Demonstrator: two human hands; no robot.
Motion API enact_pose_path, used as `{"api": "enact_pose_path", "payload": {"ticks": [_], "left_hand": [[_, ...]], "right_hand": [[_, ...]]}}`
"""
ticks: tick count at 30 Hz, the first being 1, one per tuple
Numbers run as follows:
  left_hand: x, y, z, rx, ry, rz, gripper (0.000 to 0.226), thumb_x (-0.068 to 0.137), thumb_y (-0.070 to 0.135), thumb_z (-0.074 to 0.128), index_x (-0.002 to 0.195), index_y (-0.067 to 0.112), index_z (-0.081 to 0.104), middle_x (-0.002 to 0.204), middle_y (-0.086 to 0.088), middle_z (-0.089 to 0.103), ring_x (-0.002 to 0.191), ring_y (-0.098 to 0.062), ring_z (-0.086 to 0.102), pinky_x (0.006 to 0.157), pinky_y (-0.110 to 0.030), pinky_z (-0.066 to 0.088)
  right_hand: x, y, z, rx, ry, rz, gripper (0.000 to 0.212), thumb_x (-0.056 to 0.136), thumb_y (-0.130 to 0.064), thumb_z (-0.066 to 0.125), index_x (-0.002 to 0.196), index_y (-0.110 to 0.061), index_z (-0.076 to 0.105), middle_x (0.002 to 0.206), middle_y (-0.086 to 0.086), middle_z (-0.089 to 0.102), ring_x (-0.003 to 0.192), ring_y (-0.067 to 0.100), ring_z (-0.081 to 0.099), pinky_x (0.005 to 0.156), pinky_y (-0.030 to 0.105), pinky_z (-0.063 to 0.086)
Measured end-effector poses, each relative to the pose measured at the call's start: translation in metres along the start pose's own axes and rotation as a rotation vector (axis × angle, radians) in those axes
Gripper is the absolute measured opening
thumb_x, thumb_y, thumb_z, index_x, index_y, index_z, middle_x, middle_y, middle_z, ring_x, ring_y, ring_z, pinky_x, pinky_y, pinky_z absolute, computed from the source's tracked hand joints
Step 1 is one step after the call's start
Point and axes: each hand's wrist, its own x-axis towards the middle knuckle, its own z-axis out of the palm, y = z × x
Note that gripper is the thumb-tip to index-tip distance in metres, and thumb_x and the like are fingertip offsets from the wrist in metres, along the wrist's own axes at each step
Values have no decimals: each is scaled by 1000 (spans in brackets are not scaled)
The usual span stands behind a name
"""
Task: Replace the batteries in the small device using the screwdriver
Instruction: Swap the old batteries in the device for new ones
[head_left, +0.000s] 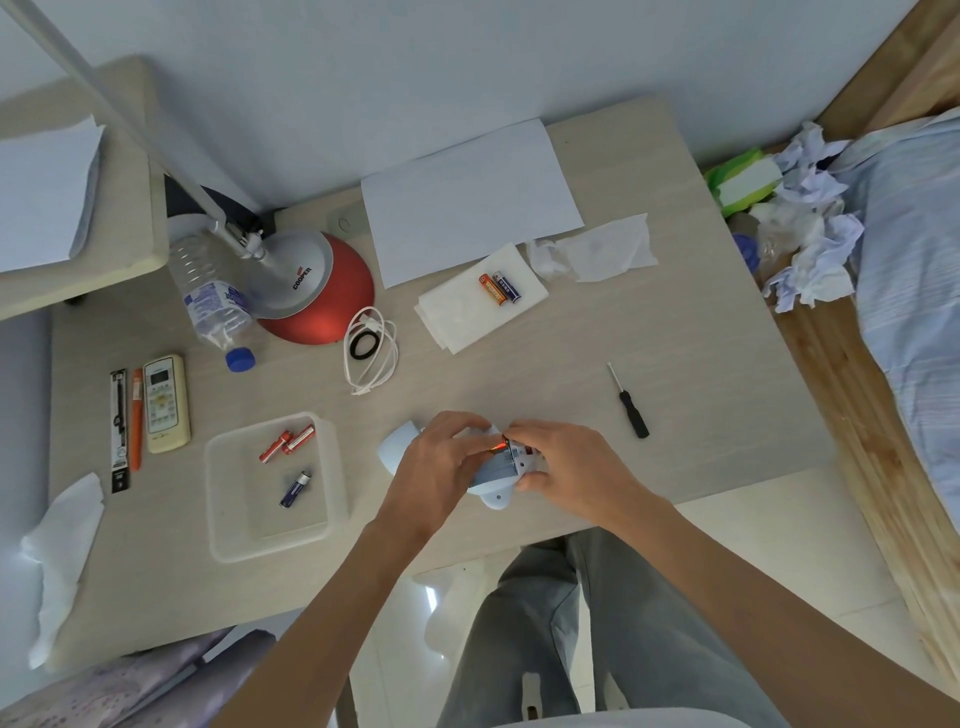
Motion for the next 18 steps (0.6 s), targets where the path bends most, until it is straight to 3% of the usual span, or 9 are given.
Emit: {"api": "enact_pose_path", "payload": {"ticks": [3, 7, 13, 18], "left_hand": [[2, -1, 2, -8, -4, -34, 27, 90, 7, 85, 115, 19, 85, 121, -6, 76, 109, -27, 71, 78, -41, 65], [3, 3, 5, -51, 33, -85, 24, 89, 9, 87, 111, 19, 86, 118, -2, 78, 108, -24, 71, 78, -38, 64], [-7, 3, 13, -166, 111, -178, 26, 84, 7, 91, 106, 19, 88, 115, 1, 79, 104, -17, 74, 84, -42, 66], [-8, 1, 12, -214, 72, -238, 19, 89, 25, 87, 107, 20, 88, 124, 5, 76, 105, -13, 71, 86, -37, 65]], "right_hand": [[-2, -1, -1, -2, 8, -2, 46, 86, -37, 82, 128, -33, 63, 108, -15, 72, 85, 8, 60, 77, 26, 53], [-2, -1, -1, -12, 18, 0, 46, 86, -37, 82, 128, -32, 62, 109, -14, 72, 84, 8, 59, 74, 24, 47], [-2, -3, -1, -18, 10, 10, 45, 86, -38, 80, 126, -36, 61, 108, -15, 72, 89, 11, 65, 79, 30, 57], [-3, -3, -1, -15, 20, 3, 46, 86, -38, 83, 128, -34, 62, 110, -16, 73, 89, 9, 65, 81, 27, 56]]}}
